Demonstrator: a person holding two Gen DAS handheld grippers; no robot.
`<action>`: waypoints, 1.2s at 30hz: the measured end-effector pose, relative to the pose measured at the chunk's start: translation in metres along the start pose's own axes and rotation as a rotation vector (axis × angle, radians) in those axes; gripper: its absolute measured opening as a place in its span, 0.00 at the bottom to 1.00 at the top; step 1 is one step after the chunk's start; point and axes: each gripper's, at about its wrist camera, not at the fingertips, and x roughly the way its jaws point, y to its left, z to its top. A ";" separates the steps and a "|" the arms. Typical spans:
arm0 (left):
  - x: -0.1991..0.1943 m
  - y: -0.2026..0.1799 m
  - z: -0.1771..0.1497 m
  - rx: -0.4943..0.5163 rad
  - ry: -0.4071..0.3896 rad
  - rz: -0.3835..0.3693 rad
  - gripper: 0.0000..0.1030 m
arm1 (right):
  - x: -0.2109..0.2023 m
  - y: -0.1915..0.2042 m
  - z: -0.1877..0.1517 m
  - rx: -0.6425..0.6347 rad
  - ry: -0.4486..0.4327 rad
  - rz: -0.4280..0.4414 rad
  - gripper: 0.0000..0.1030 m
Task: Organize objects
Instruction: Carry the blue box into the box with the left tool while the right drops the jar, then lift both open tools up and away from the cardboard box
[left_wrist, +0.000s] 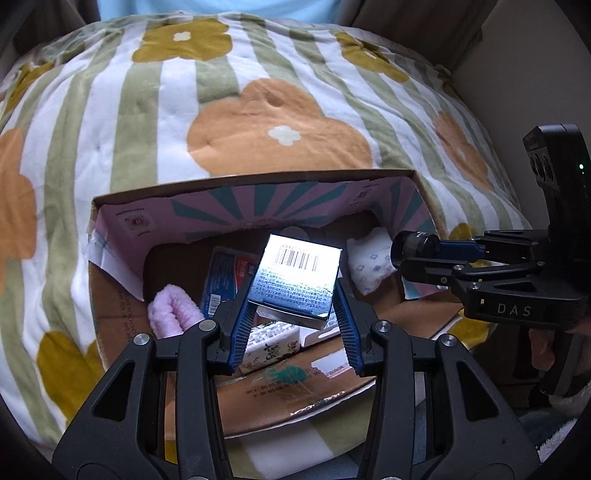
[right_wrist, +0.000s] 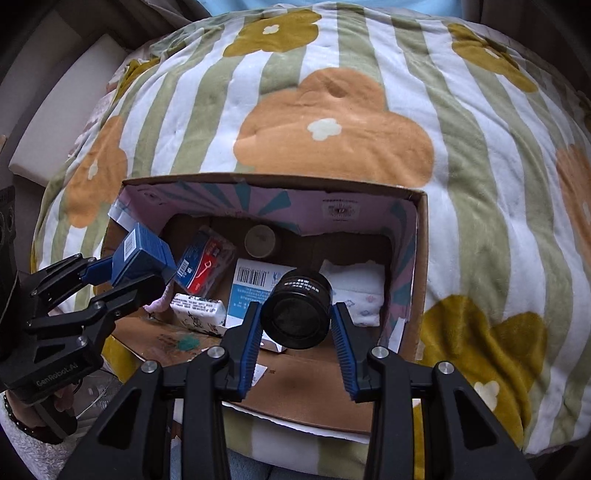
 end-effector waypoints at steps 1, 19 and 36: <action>0.002 0.000 -0.002 -0.001 0.005 0.002 0.38 | 0.001 0.001 -0.001 -0.004 0.004 -0.002 0.34; 0.010 0.002 -0.007 0.010 0.038 0.026 0.37 | 0.015 0.000 -0.013 0.029 0.039 -0.004 0.47; -0.005 0.019 0.000 -0.081 0.046 0.158 1.00 | -0.002 0.007 -0.010 0.058 -0.037 -0.077 0.87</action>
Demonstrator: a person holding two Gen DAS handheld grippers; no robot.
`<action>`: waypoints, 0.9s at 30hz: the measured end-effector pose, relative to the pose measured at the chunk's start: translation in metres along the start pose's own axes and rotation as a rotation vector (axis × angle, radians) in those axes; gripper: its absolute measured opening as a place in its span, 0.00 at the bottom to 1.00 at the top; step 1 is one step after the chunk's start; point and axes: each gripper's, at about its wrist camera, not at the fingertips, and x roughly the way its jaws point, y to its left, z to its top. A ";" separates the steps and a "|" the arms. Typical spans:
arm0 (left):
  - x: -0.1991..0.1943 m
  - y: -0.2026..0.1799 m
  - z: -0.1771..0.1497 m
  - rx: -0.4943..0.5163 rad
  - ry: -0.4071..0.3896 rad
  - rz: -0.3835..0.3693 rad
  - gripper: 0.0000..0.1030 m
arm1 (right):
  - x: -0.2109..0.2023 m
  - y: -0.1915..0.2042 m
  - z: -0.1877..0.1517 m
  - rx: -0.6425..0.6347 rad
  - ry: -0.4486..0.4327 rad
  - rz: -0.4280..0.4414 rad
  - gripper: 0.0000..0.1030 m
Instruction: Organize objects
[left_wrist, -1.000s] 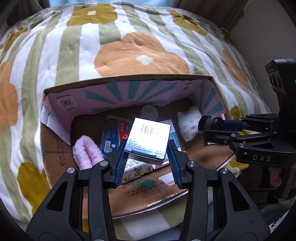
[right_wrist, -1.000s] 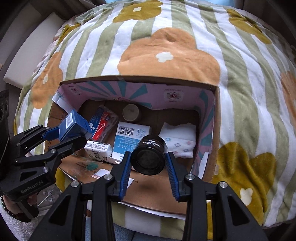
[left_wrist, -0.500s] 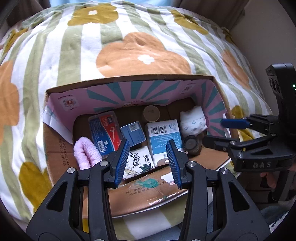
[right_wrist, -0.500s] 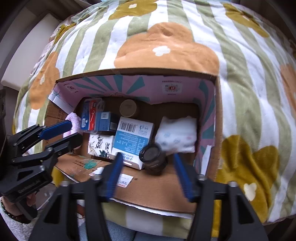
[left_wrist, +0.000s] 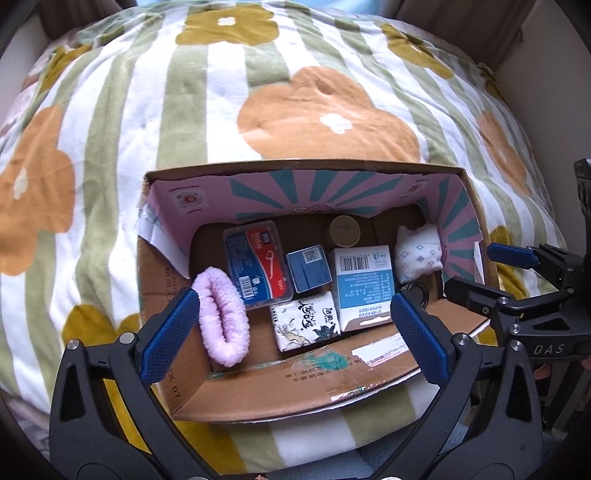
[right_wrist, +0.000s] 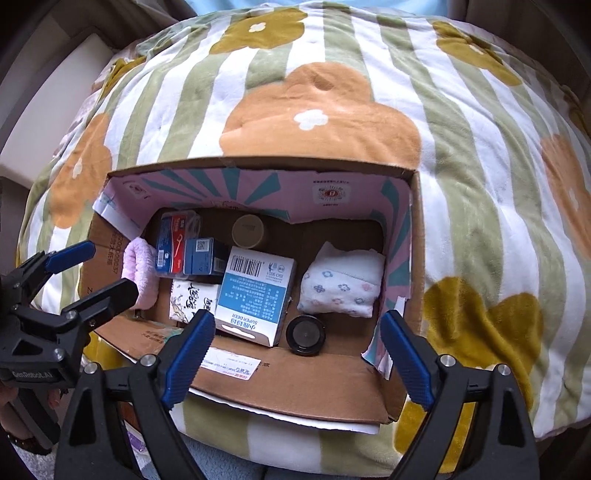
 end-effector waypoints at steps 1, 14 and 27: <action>-0.006 0.001 0.001 -0.003 -0.005 0.011 1.00 | -0.004 0.000 0.001 0.011 -0.007 -0.004 0.87; -0.111 0.008 0.035 -0.089 -0.150 0.067 1.00 | -0.103 0.016 0.034 0.053 -0.170 -0.056 0.87; -0.173 0.005 0.060 -0.065 -0.284 0.104 1.00 | -0.152 0.021 0.055 0.086 -0.266 -0.097 0.88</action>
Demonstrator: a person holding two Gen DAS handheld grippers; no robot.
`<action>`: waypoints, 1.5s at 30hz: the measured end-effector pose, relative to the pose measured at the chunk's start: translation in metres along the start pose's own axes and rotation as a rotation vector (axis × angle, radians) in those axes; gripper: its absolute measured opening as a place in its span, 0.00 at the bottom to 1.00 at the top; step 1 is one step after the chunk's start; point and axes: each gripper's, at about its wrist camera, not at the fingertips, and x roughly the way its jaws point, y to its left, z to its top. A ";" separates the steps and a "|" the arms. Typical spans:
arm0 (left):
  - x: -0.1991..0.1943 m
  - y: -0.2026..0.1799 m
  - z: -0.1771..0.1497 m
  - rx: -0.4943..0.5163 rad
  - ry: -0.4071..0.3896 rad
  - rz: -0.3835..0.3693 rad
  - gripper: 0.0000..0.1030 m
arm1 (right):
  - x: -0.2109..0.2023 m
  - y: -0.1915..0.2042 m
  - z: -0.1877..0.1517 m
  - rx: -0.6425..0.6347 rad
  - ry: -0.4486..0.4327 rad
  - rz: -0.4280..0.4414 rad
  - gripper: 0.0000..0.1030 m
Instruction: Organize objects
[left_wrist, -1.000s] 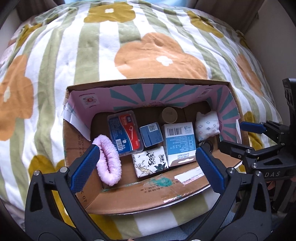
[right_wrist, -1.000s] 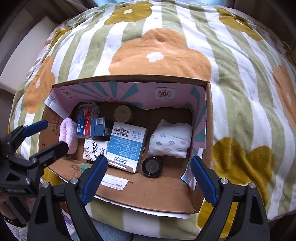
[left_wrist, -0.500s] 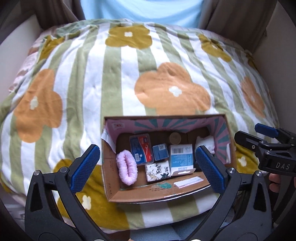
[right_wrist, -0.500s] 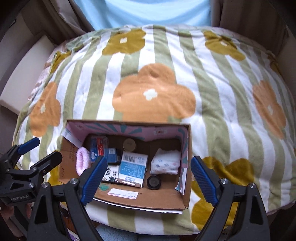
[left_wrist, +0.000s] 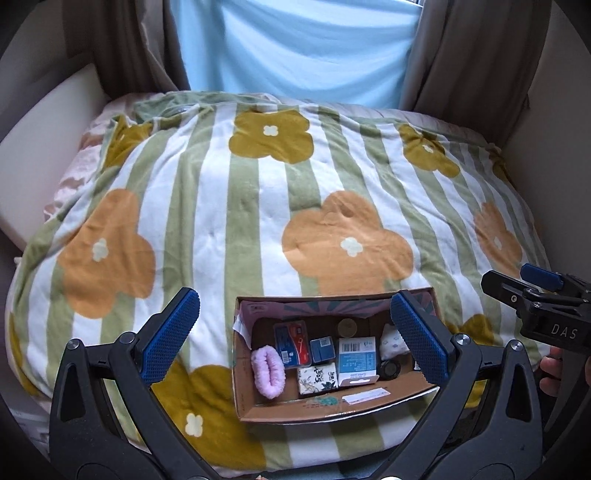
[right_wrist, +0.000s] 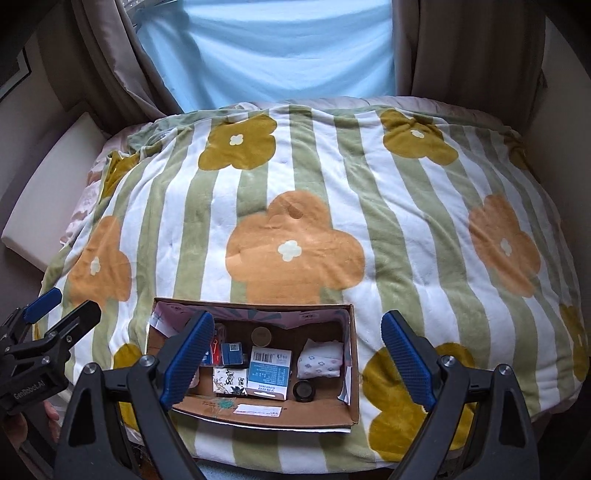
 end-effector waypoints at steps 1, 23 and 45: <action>0.000 0.000 0.001 0.003 -0.001 -0.001 1.00 | 0.000 0.000 0.001 0.002 -0.002 -0.001 0.88; 0.002 0.000 0.005 0.013 -0.002 -0.012 1.00 | -0.003 0.005 0.013 0.009 -0.028 -0.031 0.88; 0.009 0.003 0.014 -0.003 0.003 -0.013 1.00 | 0.002 0.012 0.025 -0.022 -0.025 -0.036 0.88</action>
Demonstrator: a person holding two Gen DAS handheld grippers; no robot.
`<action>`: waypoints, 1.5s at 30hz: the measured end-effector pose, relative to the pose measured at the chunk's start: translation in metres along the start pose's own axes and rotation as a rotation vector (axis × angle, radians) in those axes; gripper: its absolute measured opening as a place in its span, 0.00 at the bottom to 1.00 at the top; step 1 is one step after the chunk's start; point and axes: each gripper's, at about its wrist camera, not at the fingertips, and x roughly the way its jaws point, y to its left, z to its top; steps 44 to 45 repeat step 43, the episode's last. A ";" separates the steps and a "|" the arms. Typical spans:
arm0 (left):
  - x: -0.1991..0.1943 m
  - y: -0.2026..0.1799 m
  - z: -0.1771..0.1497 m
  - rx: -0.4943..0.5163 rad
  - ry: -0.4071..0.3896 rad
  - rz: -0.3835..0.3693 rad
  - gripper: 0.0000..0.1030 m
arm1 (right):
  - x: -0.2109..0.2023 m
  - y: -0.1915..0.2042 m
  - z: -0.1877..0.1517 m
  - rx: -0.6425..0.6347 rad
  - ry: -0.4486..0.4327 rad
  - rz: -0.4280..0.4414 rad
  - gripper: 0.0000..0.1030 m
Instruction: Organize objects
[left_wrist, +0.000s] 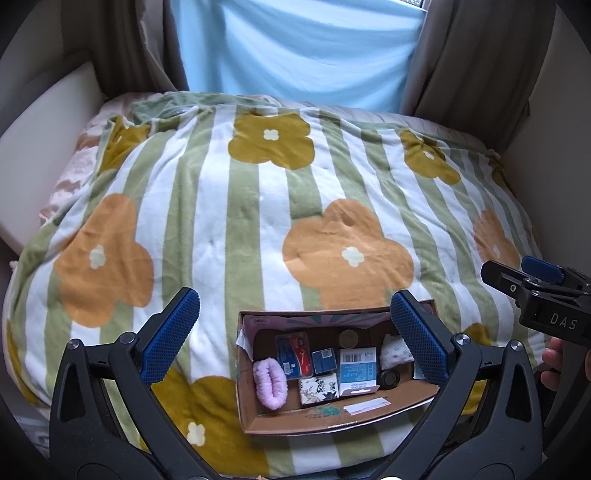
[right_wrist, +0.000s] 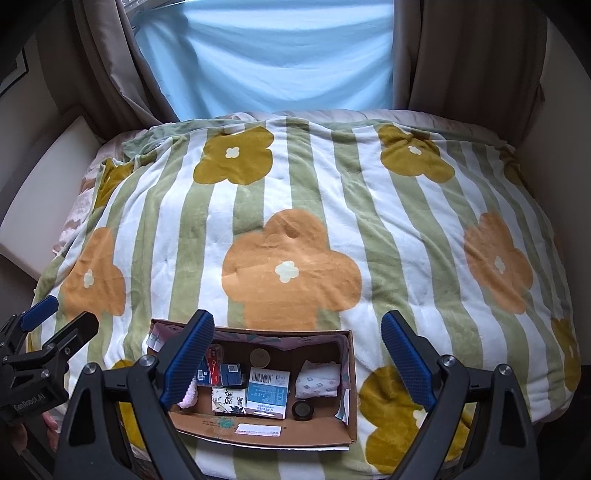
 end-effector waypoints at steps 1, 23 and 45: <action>0.000 0.001 0.001 0.000 -0.001 0.002 1.00 | 0.000 0.001 0.000 -0.001 -0.001 0.000 0.88; 0.000 0.006 0.006 -0.016 -0.002 0.021 1.00 | 0.000 0.004 0.006 -0.003 -0.007 0.005 0.88; -0.002 0.005 0.005 -0.021 -0.025 0.077 1.00 | 0.002 -0.001 0.003 0.002 0.000 -0.003 0.88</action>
